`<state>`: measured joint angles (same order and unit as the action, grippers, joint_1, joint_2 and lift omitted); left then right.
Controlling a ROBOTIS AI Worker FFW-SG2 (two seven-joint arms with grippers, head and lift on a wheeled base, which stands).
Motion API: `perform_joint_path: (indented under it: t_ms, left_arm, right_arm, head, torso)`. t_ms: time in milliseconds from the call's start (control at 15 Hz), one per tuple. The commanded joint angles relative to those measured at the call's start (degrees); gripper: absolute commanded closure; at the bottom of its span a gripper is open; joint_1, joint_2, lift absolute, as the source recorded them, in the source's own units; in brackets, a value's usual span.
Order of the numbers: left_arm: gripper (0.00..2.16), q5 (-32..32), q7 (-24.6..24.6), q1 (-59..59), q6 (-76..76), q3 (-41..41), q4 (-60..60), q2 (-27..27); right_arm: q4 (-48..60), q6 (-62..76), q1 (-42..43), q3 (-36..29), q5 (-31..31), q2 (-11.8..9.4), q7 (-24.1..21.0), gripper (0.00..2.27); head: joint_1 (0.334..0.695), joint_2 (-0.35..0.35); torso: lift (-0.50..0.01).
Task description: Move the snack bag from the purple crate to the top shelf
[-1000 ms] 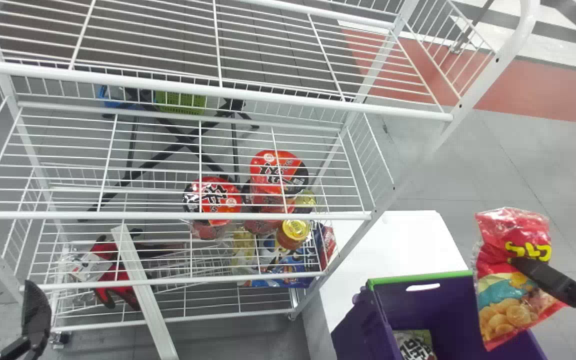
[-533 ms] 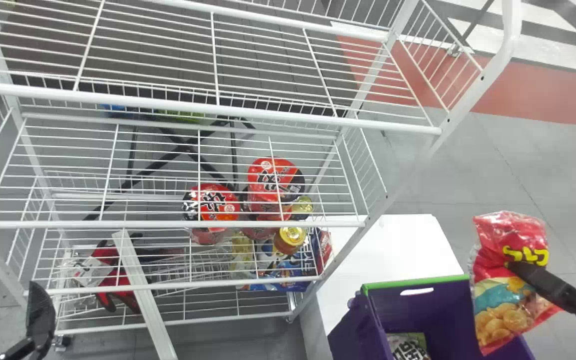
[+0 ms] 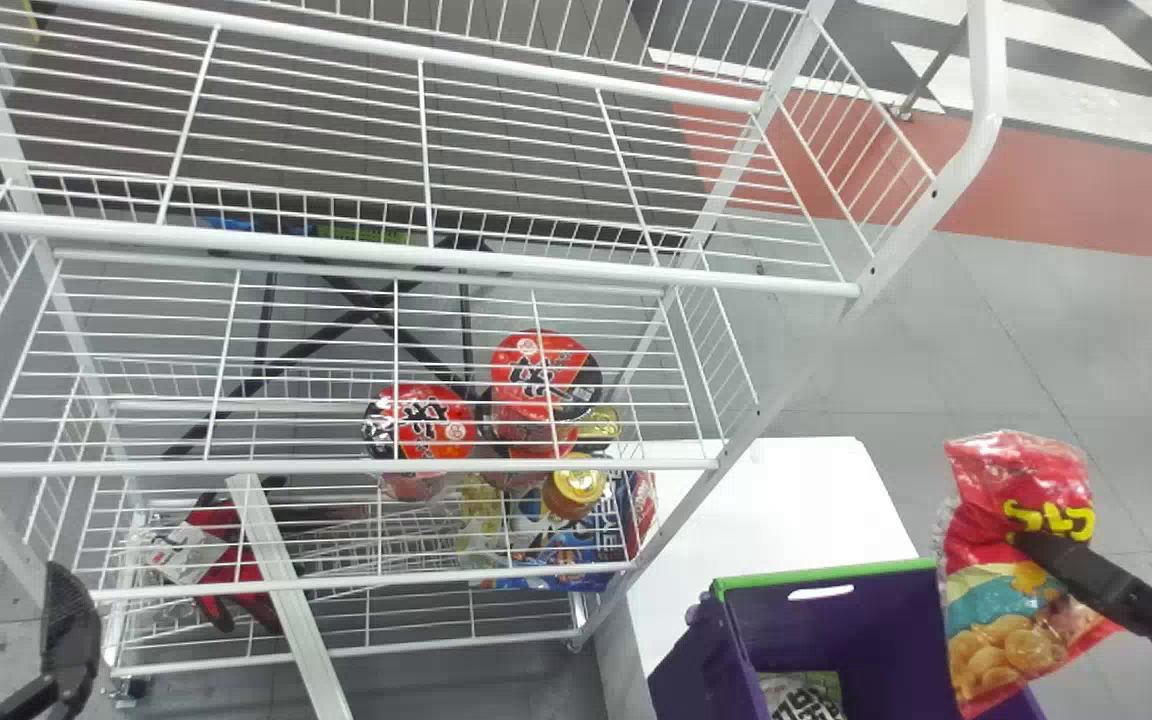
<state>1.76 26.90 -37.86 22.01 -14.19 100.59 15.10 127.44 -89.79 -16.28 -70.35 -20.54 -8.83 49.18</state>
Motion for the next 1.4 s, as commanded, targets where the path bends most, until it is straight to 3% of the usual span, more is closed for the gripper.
perform_joint_path:
  t_ms: [0, 533, 1333]
  left_arm:
    - [0.09, 0.1, -0.1, -0.1, 0.2, 1.0, 0.0, 0.0]
    - [0.09, 1.9, -2.6, 0.7, 2.8, 4.7, -1.4, -0.2]
    - [0.09, 2.0, -2.0, 0.4, 4.4, 4.8, -2.0, -0.5]
  right_arm:
    - [0.0, -0.3, -0.1, -0.3, 0.1, 0.0, 0.2, 2.26]
    - [0.0, -0.3, -0.2, -0.4, 0.1, 0.0, 0.7, 2.26]
    - [0.0, -0.3, -0.6, -0.1, 0.1, 0.4, 1.7, 2.26]
  head:
    - [0.695, -0.350]
    - [0.695, -0.350]
    - [0.695, -0.350]
  torso:
    - [-0.211]
    - [-0.180]
    - [-0.132]
